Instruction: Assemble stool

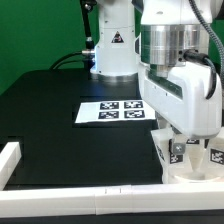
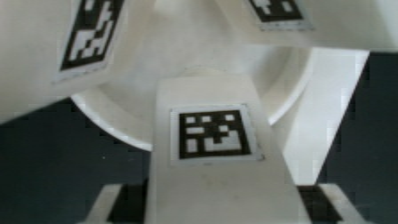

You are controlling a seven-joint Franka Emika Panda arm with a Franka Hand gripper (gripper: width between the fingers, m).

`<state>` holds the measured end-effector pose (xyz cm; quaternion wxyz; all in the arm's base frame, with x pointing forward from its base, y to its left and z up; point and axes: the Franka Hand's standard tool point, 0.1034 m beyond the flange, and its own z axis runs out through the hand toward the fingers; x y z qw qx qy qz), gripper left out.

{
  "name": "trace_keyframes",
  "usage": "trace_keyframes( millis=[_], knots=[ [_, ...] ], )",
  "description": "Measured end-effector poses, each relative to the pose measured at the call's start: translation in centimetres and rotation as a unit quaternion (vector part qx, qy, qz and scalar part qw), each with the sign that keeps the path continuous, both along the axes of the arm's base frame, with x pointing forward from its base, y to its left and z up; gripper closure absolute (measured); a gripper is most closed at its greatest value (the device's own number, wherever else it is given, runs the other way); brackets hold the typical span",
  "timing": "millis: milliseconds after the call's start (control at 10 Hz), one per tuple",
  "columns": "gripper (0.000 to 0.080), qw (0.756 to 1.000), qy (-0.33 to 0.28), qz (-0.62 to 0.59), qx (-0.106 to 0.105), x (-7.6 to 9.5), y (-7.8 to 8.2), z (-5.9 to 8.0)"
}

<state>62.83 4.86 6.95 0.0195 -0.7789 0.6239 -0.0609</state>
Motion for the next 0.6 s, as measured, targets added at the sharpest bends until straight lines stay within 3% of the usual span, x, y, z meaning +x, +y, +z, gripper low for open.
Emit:
trace_keyframes(
  millis=[100,300,400,500,600],
  knots=[
    [0.0463,1.000,-0.001,0.006,0.000,0.1,0.0,0.2],
    [0.0219,1.000,-0.015,0.026,0.010,0.4,0.2,2.3],
    [0.0171,0.999,-0.029,0.032,0.022,0.7,0.2,4.6],
    [0.0171,0.998,-0.037,0.033,0.027,0.9,0.3,5.9],
    [0.0154,0.998,-0.038,0.034,0.027,1.0,0.3,5.9]
  ],
)
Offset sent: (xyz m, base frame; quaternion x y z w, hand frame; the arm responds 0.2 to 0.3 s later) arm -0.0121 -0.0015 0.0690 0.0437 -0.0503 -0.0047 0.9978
